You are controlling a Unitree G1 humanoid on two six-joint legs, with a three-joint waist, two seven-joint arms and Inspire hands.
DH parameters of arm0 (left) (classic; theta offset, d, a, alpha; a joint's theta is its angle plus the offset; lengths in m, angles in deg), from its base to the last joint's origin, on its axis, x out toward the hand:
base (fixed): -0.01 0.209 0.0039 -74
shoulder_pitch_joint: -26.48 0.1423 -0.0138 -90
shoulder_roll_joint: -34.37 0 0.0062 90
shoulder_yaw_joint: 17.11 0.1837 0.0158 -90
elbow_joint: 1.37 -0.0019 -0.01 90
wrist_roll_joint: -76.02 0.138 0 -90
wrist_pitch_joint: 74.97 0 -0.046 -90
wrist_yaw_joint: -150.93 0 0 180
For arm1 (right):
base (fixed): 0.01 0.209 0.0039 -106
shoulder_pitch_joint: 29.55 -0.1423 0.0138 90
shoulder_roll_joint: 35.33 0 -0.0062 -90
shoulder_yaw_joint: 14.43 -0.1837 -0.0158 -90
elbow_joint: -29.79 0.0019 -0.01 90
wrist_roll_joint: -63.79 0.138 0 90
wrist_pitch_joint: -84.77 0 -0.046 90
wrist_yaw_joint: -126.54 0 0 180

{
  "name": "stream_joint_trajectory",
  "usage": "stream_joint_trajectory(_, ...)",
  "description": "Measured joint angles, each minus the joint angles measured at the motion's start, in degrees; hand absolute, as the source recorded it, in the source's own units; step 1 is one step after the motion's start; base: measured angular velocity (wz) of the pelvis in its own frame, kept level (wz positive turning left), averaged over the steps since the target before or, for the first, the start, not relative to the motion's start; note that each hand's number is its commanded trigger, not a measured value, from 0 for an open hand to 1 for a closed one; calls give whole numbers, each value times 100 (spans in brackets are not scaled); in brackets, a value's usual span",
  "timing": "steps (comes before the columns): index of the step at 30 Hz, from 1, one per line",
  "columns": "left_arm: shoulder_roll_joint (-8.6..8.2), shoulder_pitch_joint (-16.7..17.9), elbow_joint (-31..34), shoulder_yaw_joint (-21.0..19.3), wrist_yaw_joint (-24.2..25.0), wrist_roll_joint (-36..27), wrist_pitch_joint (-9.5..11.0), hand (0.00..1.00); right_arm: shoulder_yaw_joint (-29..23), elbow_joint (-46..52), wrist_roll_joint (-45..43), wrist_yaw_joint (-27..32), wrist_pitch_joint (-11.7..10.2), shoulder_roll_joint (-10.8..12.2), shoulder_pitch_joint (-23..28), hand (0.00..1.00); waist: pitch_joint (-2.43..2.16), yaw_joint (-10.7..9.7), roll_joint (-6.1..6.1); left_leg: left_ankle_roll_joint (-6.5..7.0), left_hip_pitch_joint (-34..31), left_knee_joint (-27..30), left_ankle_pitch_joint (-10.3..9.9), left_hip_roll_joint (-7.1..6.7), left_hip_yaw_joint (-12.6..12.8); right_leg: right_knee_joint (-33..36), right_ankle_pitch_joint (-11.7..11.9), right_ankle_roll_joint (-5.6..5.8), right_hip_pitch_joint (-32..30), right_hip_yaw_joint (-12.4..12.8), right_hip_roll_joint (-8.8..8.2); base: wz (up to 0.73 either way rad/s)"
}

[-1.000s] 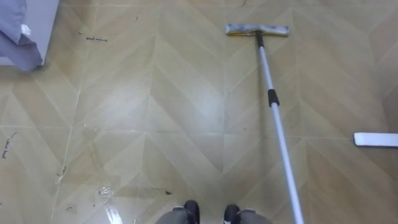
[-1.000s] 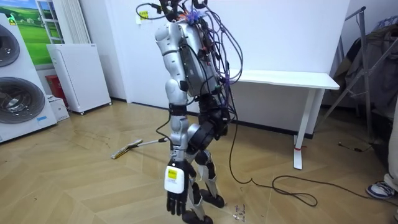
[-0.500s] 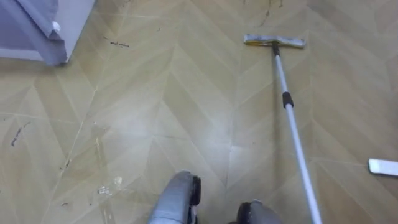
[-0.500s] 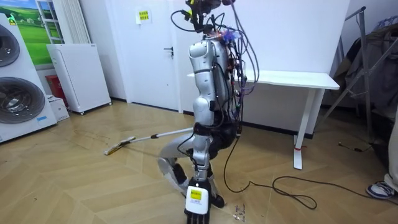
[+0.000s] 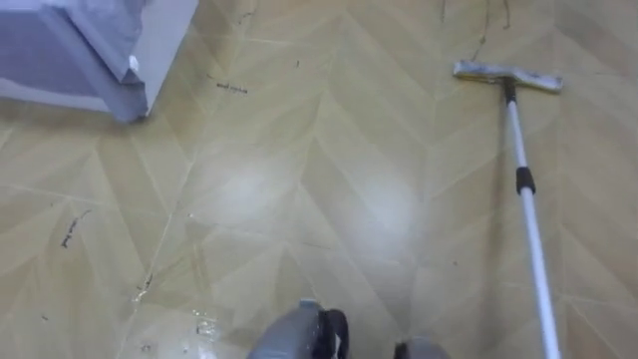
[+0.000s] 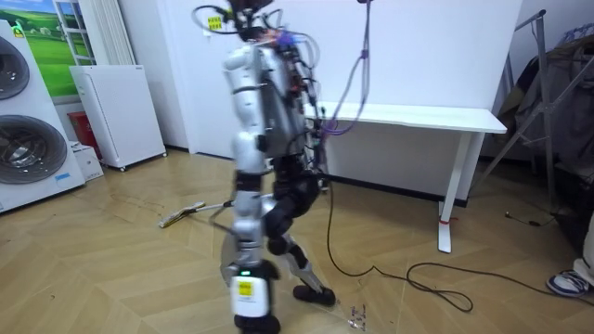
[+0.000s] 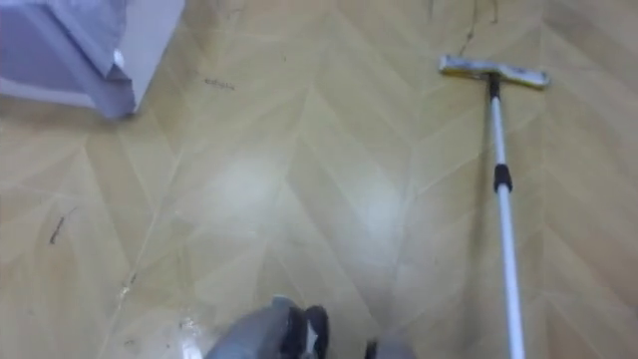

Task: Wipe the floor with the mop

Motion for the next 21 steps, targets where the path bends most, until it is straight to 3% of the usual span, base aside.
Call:
stream_joint_trajectory(1, -25, 3, 22, 3, -26, 4, 13, 0, -1, 5, 31, 26, 0, 53, 50, 100, -4, -53, 59, 21, 42, -7, -38, 0, -30, -213, -25, 29, -98, -33, 13, 0)
stream_joint_trajectory(3, -132, 76, 37, 34, -59, 0, -1, 0, -1, 5, 146, 195, 14, 242, 183, 100, -23, -38, 130, 30, 234, -186, -87, 0, -68, -1590, -11, 22, -272, -34, 75, -22)
stream_joint_trajectory(4, -179, 214, 55, 40, -65, 0, -33, 0, 0, 4, 145, 247, 23, 286, 186, 100, -24, -29, 133, -9, 349, -240, -108, -2, -136, -2308, 90, -82, -234, -94, 90, -36)
stream_joint_trajectory(6, -195, 431, 86, 32, -82, -1, -135, 0, 18, 2, 120, 306, 58, 342, 182, 100, 6, 105, 62, -184, 551, -186, -207, -14, -310, -2863, 361, -216, -198, -266, 133, -49)
stream_joint_trajectory(7, -200, 481, 96, 32, -101, -1, -177, 0, 20, -1, 113, 333, 81, 351, 168, 100, 23, 151, 41, -241, 615, -131, -237, -28, -405, -2903, 428, -286, -169, -375, 125, -36)
stream_joint_trajectory(9, -168, 551, 128, 6, -145, -2, -269, 0, -13, -13, 89, 417, 233, 342, -49, 100, 67, 150, -55, -410, 727, 98, -326, -120, -582, -2774, 501, -429, 48, -686, -116, 16)
stream_joint_trajectory(11, -102, 499, 135, 43, -153, -97, -264, 0, -33, -100, 99, 481, 364, 273, -405, 100, 103, 168, -170, -503, 677, 439, -366, -73, -571, -2488, 218, -533, 50, -811, -163, 25)
stream_joint_trajectory(12, -62, 489, 212, 43, -174, -201, -265, 0, -54, -133, 101, 463, 461, 147, -737, 100, 116, 262, -228, -615, 547, 810, -303, -23, -560, -2297, 35, -594, 22, -820, -128, 0)
stream_joint_trajectory(13, -29, 509, 356, 50, -232, -255, -281, 0, -45, -147, 94, 452, 532, -8, -1068, 100, 131, 365, -314, -876, 335, 1335, -113, 69, -556, -2126, -137, -633, 8, -836, -60, -9)
stream_joint_trajectory(14, -4, 505, 383, 53, -247, -271, -277, 0, -42, -145, 95, 450, 549, -81, -1226, 100, 140, 444, -380, -966, 213, 1611, 46, 138, -538, -2047, -213, -650, 8, -825, -3, -20)
stream_joint_trajectory(15, 74, 510, 419, 110, -261, -323, -262, 0, -3, -116, 147, 429, 558, -209, -1571, 100, 150, 590, -470, -1090, -47, 2151, 496, 258, -533, -1943, -355, -704, 68, -806, 121, -22)
stream_joint_trajectory(16, 184, 555, 460, 221, -259, -321, -258, 0, 62, -51, 214, 385, 529, -299, -1817, 100, 156, 630, -598, -1129, -310, 2583, 926, 315, -542, -1867, -481, -748, 145, -765, 228, -15)
stream_joint_trajectory(17, 235, 581, 494, 243, -257, -312, -258, 0, 68, 46, 255, 361, 497, -337, -1929, 100, 142, 660, -617, -1118, -432, 2632, 901, 322, -563, -1861, -532, -768, 187, -768, 249, -3)
stream_joint_trajectory(18, 335, 594, 543, 248, -225, -274, -266, 0, 68, 173, 335, 291, 449, -399, -2137, 100, 160, 721, -757, -1009, -722, 2419, 777, 348, -565, -1878, -579, -761, 262, -758, 271, 9)
stream_joint_trajectory(19, 354, 600, 563, 189, -200, -238, -268, 0, 53, 184, 369, 232, 424, -430, -2274, 100, 178, 779, -794, -994, -903, 1883, 649, 342, -579, -1950, -625, -818, 397, -762, 304, 12)
stream_joint_trajectory(20, 347, 609, 583, 158, -179, -182, -275, 0, 53, 200, 419, 225, 412, -449, -2282, 100, 182, 804, -776, -997, -940, 1451, 632, 327, -583, -2012, -663, -811, 508, -761, 343, 28)
stream_joint_trajectory(21, 345, 646, 608, 166, -111, -105, -283, 0, 53, 201, 546, 194, 407, -459, -2206, 100, 162, 807, -727, -1016, -919, 456, 662, 328, -609, -2154, -769, -801, 750, -754, 387, 38)
